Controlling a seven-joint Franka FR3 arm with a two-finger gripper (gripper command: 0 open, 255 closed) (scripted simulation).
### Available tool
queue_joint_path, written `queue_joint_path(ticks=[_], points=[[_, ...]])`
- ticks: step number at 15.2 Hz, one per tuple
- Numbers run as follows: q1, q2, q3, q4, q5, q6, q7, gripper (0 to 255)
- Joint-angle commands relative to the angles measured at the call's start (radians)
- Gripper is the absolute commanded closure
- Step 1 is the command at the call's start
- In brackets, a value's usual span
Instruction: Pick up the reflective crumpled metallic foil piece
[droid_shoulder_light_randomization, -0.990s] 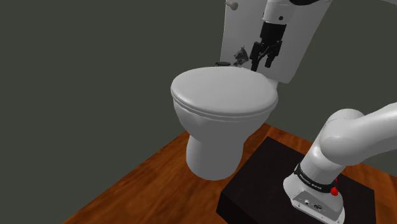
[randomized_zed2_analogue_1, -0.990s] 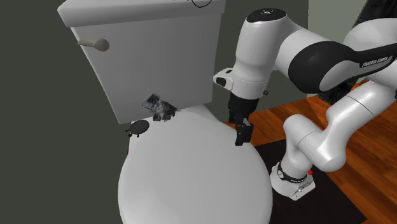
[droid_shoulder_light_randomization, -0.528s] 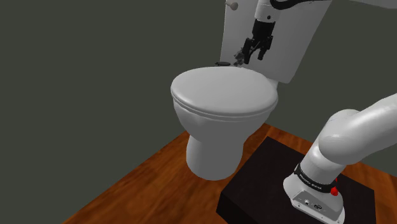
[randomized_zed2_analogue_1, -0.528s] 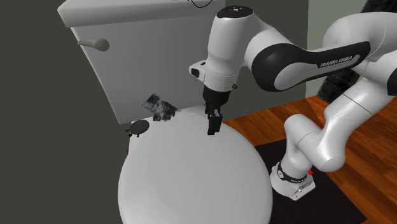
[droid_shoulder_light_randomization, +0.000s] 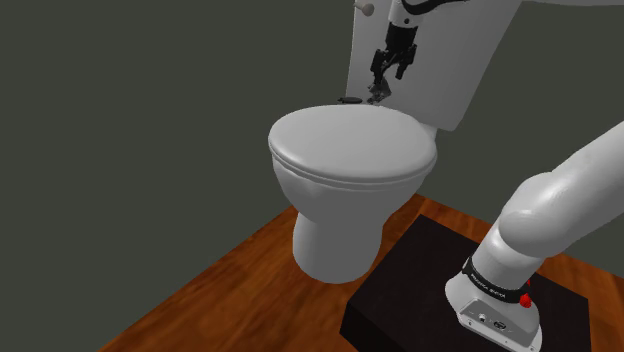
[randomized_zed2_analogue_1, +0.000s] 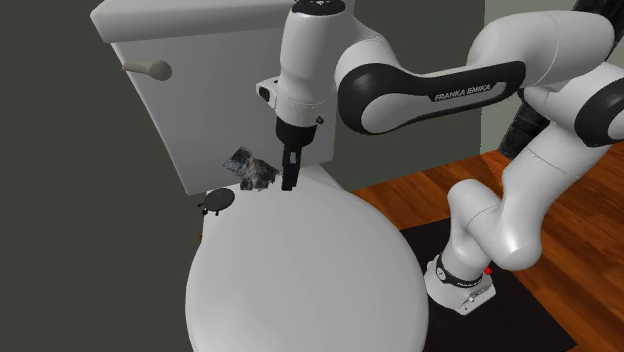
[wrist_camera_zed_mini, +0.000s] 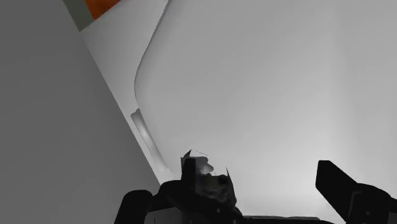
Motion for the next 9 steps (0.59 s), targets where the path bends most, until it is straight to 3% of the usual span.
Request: queue_joint_path(ticks=[1, 5, 9], points=[[-0.011, 0.055, -0.015, 0.048, -0.015, 0.031, -0.012, 0], [-0.025, 0.144, -0.035, 0.146, -0.031, 0.059, -0.03, 0], [-0.027, 0.137, -0.037, 0.085, -0.036, 0.112, -0.019, 0]])
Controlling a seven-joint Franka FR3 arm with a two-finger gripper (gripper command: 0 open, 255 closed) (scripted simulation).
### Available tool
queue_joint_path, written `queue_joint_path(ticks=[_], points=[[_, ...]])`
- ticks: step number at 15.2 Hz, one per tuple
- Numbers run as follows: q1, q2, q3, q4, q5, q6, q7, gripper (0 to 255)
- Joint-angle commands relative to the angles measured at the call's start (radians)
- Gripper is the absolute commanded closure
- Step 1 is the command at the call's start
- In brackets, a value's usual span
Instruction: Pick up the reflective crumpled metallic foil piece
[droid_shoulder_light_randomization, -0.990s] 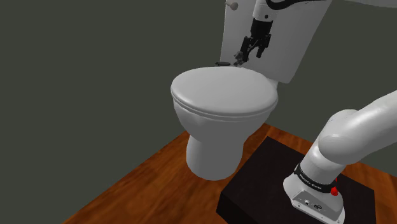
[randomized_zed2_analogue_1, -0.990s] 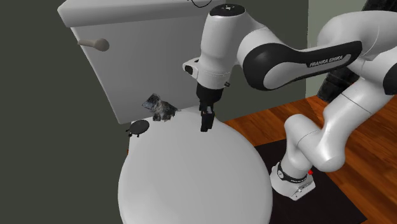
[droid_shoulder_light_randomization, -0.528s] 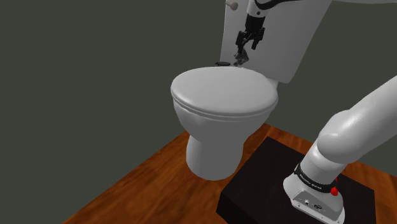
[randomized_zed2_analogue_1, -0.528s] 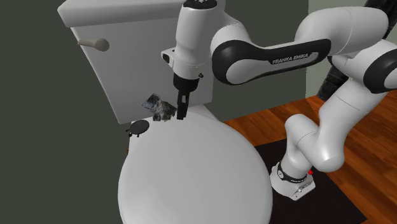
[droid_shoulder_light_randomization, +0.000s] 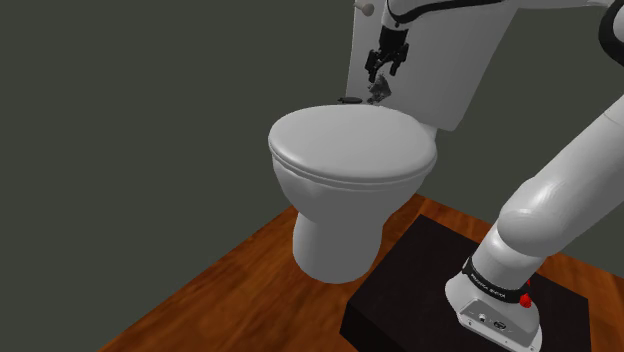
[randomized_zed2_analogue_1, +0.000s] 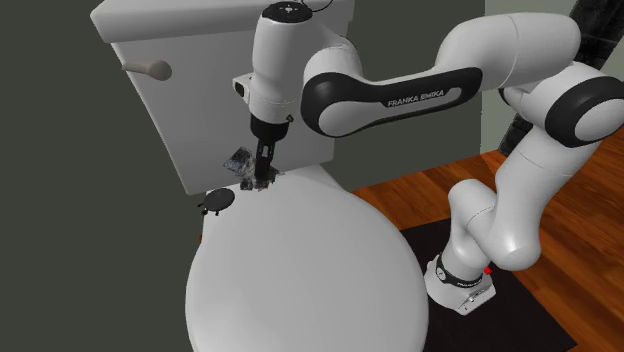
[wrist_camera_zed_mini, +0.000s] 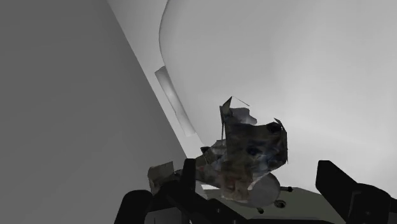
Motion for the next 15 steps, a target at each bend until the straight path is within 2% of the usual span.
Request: queue_joint_path(ticks=[1, 5, 6, 15], points=[[-0.001, -0.005, -0.001, -0.031, -0.003, 0.026, 0.004, 0], [-0.002, -0.007, -0.002, -0.068, -0.007, 0.06, 0.011, 0], [-0.002, -0.006, -0.002, -0.066, -0.006, 0.06, 0.012, 255], [-0.002, -0.007, -0.002, -0.068, -0.007, 0.06, 0.011, 255]])
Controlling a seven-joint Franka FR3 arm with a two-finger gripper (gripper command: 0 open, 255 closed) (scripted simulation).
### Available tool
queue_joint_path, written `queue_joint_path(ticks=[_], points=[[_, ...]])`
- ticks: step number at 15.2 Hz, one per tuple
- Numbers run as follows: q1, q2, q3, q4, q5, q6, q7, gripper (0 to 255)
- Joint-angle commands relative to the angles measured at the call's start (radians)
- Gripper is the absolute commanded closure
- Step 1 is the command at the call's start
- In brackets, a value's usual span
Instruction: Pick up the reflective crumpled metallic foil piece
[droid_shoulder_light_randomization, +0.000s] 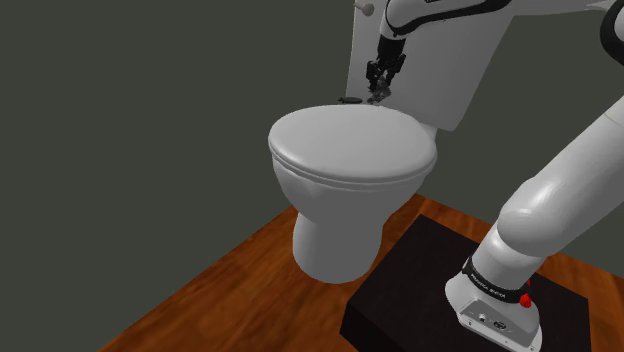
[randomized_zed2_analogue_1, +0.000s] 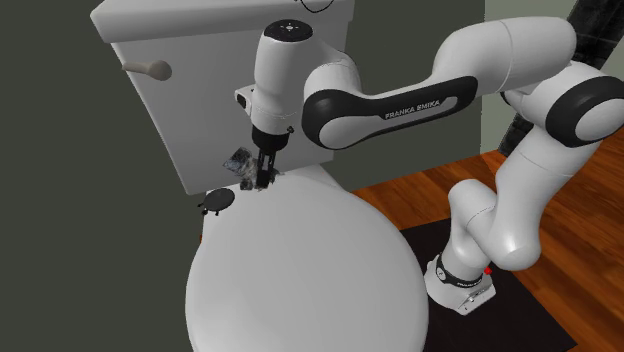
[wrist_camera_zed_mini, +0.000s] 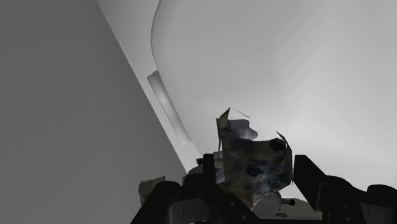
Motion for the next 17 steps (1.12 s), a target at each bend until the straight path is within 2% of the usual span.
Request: queue_joint_path(ticks=[1, 15, 17], points=[[0.0, -0.002, 0.0, 0.011, 0.001, -0.013, -0.002, 255], [0.003, 0.033, 0.005, 0.235, 0.019, -0.2, -0.04, 255], [0.004, 0.033, 0.005, 0.237, 0.019, -0.202, -0.041, 255]])
